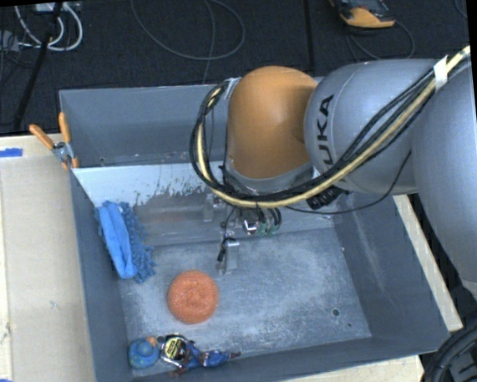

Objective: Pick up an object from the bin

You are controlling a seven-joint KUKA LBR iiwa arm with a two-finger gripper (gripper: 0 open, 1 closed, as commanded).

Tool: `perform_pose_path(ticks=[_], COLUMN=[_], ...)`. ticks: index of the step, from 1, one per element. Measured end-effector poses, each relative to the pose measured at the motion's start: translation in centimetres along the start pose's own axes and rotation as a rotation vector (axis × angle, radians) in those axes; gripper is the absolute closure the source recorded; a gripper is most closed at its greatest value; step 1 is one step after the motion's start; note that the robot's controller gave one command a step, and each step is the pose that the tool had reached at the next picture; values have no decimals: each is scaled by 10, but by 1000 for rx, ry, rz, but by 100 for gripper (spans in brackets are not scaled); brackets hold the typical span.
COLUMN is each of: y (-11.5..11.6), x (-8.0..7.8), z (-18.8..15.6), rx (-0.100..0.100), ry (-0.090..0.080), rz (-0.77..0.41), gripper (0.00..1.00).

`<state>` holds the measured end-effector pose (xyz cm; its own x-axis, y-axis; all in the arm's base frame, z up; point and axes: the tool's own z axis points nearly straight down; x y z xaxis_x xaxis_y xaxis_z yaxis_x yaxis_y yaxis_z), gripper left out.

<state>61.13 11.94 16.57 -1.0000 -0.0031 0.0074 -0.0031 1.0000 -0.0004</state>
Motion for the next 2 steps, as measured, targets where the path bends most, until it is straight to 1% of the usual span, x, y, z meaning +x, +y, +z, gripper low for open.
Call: perform_pose_path(ticks=[1,2], y=[-1,7], x=[-1,16], z=[-5,42], rx=[-1,-1], ry=[-7,-14], rz=[2,-9], gripper=[0,0])
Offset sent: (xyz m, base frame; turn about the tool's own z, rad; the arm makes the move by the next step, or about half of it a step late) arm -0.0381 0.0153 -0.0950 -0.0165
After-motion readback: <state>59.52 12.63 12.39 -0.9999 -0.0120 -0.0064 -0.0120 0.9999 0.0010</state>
